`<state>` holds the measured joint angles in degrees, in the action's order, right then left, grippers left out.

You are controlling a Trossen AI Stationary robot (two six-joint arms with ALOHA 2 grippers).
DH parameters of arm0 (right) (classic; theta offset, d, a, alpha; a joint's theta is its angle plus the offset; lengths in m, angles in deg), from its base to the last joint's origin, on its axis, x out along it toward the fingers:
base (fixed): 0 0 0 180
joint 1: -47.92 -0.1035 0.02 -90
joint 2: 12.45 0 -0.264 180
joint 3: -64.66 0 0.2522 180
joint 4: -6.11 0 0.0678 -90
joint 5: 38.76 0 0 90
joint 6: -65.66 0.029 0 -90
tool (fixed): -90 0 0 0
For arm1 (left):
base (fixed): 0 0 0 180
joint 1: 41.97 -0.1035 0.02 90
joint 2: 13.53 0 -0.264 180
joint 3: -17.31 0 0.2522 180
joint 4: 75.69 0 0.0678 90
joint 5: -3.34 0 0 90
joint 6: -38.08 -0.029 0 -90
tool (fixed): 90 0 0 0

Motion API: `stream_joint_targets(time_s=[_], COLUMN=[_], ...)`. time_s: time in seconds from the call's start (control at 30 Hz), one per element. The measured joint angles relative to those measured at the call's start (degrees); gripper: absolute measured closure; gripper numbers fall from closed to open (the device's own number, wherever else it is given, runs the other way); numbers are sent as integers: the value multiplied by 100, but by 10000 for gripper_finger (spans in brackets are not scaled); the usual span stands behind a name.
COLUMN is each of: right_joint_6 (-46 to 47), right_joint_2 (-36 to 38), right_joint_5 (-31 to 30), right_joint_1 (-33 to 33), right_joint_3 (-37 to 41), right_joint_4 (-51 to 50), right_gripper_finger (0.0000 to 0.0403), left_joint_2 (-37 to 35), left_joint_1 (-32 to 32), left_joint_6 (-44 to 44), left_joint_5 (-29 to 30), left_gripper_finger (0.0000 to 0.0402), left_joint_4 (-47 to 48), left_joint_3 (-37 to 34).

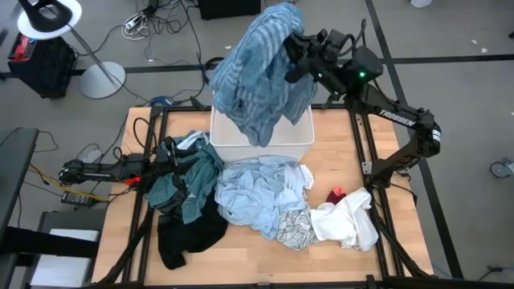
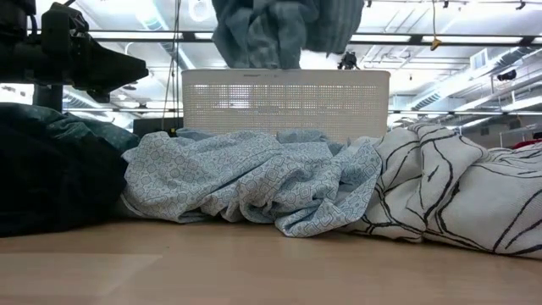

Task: Sort clothes
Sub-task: Put the blue blanket into the white laundry bin

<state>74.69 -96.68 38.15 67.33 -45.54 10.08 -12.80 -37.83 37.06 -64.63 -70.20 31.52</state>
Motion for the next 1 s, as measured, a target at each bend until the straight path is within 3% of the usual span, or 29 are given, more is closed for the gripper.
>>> stream_joint_targets(time_s=[0.47, 1.0], right_joint_6=[242, 440], right_joint_2=[-148, -1370], right_joint_5=[292, 873], right_joint_1=[431, 438], right_joint_3=[5, 9], right_joint_4=[-2607, -4483], right_gripper_finger=[385, 385], left_joint_2=[0, 0], left_joint_1=[0, -1], left_joint_6=[0, 0], left_joint_5=[-1, -2], left_gripper_finger=[259, 259], left_joint_4=[1, 4], left_joint_3=[0, 0])
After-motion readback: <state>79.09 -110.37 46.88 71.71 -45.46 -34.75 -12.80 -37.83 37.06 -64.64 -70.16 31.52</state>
